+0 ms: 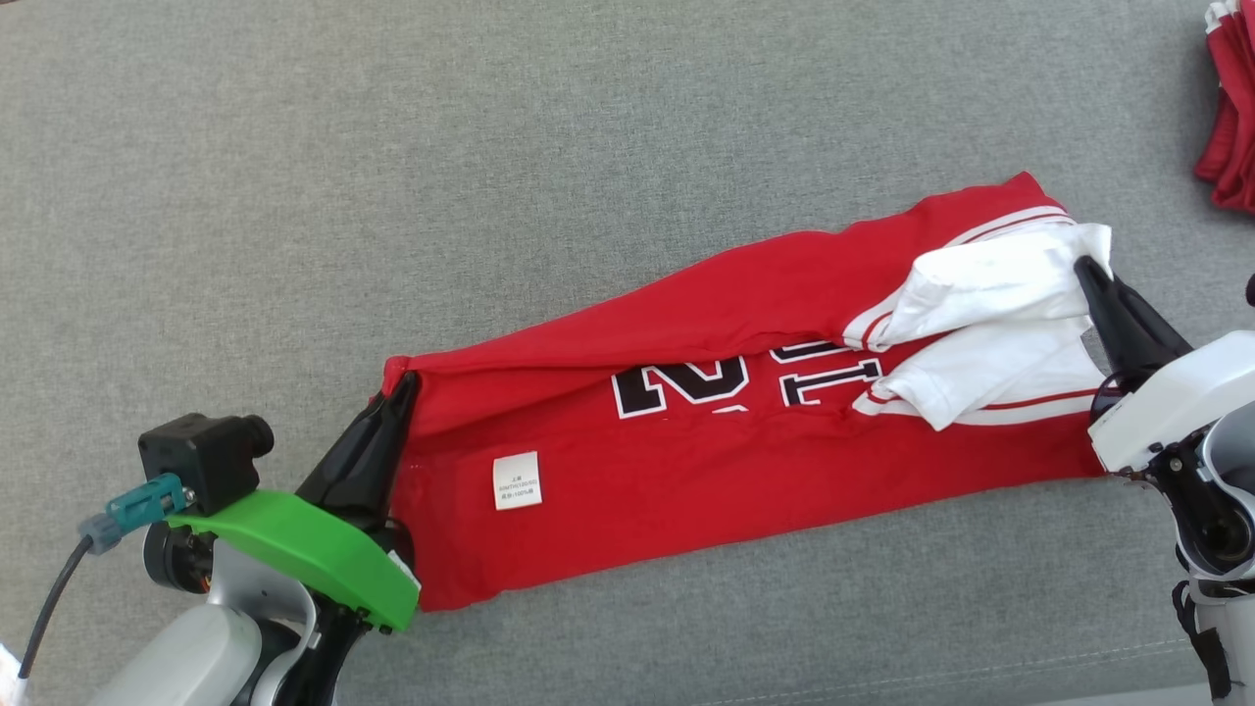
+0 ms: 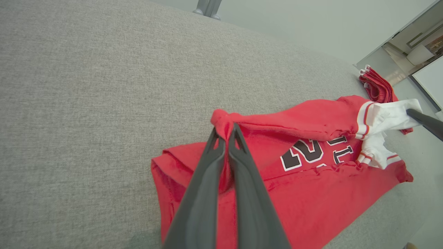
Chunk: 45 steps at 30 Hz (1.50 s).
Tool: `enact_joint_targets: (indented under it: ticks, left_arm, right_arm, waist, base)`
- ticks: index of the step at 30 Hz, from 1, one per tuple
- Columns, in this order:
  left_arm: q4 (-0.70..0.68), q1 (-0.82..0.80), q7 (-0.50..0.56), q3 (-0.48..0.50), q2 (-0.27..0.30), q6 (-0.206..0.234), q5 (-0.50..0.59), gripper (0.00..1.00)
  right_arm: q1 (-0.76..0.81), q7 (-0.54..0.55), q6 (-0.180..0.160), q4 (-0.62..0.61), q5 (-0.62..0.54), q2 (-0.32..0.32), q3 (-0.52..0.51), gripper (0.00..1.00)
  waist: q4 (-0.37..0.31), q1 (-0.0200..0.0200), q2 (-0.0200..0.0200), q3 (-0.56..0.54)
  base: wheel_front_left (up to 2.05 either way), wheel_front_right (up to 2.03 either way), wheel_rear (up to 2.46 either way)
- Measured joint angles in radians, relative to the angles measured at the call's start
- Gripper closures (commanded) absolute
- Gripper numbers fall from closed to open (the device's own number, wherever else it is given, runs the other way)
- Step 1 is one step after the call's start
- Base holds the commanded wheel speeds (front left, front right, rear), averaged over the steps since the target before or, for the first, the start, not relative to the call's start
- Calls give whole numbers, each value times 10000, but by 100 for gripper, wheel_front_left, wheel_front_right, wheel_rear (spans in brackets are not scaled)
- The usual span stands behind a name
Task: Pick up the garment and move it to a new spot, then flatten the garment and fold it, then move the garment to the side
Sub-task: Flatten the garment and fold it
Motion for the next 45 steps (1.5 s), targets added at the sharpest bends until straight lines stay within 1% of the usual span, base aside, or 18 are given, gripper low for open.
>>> enact_joint_targets:
  ticks: [8,9,10,11,13,15,17,19,22,25,27,30,31,37,38,39,42,45]
  left_arm:
    - [27,201,-2,-52,73,6,-31,100]
    - [52,239,4,-148,109,2,-10,66]
    - [92,272,31,-238,148,0,59,50]
    - [173,368,84,-349,180,-8,138,0]
    - [337,587,253,-619,270,-6,221,0]
    - [623,785,146,-884,485,90,731,0]
    - [897,865,-468,-757,504,483,1175,0]
    - [1072,1037,-1442,-431,385,924,1582,0]
    - [1141,1289,-1996,123,-136,1275,2161,0]
    - [961,1442,-2056,1034,-1012,1287,3202,0]
    - [888,1603,-2061,1682,-1647,1089,3956,0]
    - [957,2069,-2069,2399,-2592,552,4916,0]
    - [995,2233,-2069,2673,-2989,268,5260,0]
    - [1377,2778,-2071,3854,-4349,-1137,6644,0]
    - [1475,2856,-2071,4050,-4541,-1369,6821,0]
    - [1561,2938,-2069,4278,-4730,-1574,6943,0]
    - [1745,3147,-2071,4780,-5093,-2061,7346,0]
    - [1923,3284,-2071,5177,-5321,-2435,7545,0]
  right_arm:
    - [194,113,0,318,207,-238,-109,100]
    - [271,205,0,357,211,-268,-100,75]
    - [354,282,0,389,228,-288,-81,52]
    - [450,468,0,485,265,-314,-23,0]
    - [742,911,0,608,188,-502,230,0]
    - [918,1089,-8,654,221,-548,109,0]
    - [920,1298,-6,527,374,-558,-21,0]
    - [858,1467,-6,336,581,-510,-359,0]
    - [479,1605,-6,314,384,-449,-980,0]
    - [55,1839,-6,663,-138,-318,-1208,0]
    - [-168,2061,-6,1012,-502,-192,-1174,0]
    - [-449,2370,-4,1661,-1011,54,-943,0]
    - [-485,2460,-6,1908,-1185,58,-842,0]
    - [-700,2525,-6,2878,-1588,-38,-725,0]
    - [-702,2514,-6,2993,-1567,-54,-667,34]
    - [-722,2485,-8,3076,-1469,-92,-577,100]
    - [-757,2219,-6,3252,-863,-130,-397,100]
    - [-768,1837,8,3427,-522,-242,-583,100]
  waist:
    - [80,0,0,-138]
    - [87,0,0,-163]
    - [90,0,0,-184]
    - [90,0,0,-215]
    - [87,0,0,-279]
    - [85,0,0,-346]
    - [86,0,0,-406]
    - [89,0,0,-445]
    - [148,0,0,-410]
    - [291,0,0,-354]
    - [397,0,0,-299]
    - [586,0,0,-238]
    - [675,0,0,-223]
    - [1065,0,0,-228]
    - [1108,0,0,-258]
    - [1139,0,0,-306]
    - [1191,0,0,-461]
    - [1203,0,0,-648]
  base:
    - [0,0,0]
    - [0,0,0]
    - [0,0,0]
    - [0,0,0]
    - [0,0,0]
    - [0,0,0]
    - [0,0,0]
    - [0,0,0]
    - [0,0,0]
    - [0,0,0]
    - [0,0,0]
    - [0,0,0]
    - [0,0,0]
    - [0,0,0]
    - [0,0,0]
    - [0,0,0]
    - [0,0,0]
    - [0,0,0]
